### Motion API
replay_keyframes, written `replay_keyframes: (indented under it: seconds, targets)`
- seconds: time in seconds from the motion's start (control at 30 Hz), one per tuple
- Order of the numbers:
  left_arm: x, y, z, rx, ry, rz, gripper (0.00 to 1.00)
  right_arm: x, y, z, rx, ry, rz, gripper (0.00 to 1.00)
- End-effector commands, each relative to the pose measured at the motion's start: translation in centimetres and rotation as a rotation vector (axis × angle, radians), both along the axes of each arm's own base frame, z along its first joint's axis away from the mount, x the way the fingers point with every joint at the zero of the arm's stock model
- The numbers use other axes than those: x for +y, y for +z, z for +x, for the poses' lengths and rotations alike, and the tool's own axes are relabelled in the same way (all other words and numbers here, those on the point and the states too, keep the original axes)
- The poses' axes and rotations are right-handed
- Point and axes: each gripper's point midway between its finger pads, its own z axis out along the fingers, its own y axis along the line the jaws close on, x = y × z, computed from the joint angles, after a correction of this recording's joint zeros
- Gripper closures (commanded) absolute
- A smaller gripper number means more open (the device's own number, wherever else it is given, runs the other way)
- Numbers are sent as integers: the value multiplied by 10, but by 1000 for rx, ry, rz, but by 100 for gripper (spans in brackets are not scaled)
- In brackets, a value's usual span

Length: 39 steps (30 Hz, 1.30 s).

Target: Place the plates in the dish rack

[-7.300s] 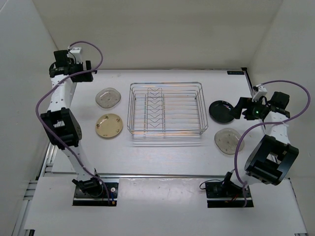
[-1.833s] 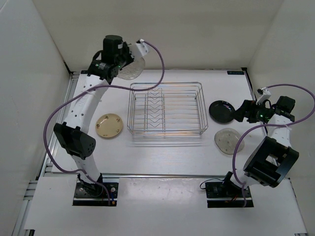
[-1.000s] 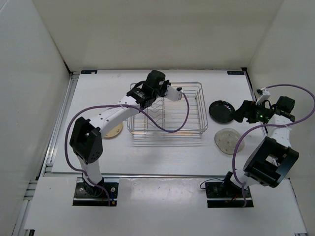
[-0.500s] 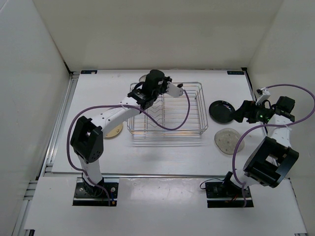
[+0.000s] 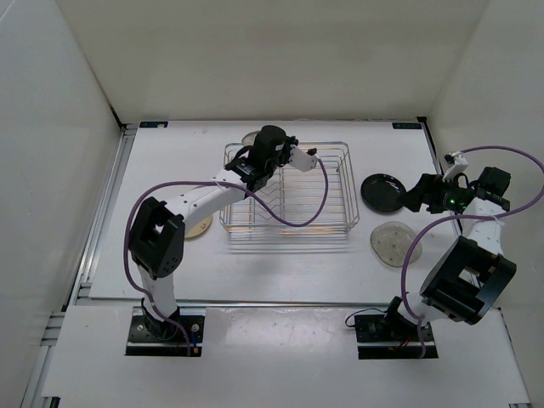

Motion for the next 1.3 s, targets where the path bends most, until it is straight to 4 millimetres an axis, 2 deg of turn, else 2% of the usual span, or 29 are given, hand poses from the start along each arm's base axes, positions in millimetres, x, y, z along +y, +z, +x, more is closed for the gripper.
replay_keyframes:
  seconds: [0.0,0.13,0.2,0.33,0.37,0.47,0.57,0.7,1.07,1.17,1.2,1.27]
  targets:
    - [1,8,1,-31,11,-18,89,4,8,-3,-26,17,8,0]
    - [2,4,0,-25,11,-12,89,4,8,-3,-26,17,8,0]
    - [2,-5,0,-11,11,0,89,5,9,-3,-30,22,14,0]
    - [1,-4,1,-15,14,-14,89,2,11,-3,-38,13,9,0]
    - [1,-13,1,-1,14,-2,89,2,11,-3,-38,13,9,0]
    - [0,-18,2,9,17,-4,89,3,12,-3,-42,18,15,0]
    - [0,-14,3,2,17,-10,89,4,12,-5,-40,22,14,0]
    - [3,-23,8,9,35,0,89,1,12,-5,-40,13,14,0]
    - [3,-23,8,9,35,0,89,2,13,-5,-44,18,20,0]
    - [2,-36,1,31,24,20,89,2,13,-5,-44,18,20,0]
    - [-1,-30,-3,23,15,13,89,2,13,-5,-44,18,20,0]
    - [-2,-41,-8,42,18,22,89,2,13,-5,-44,18,20,0]
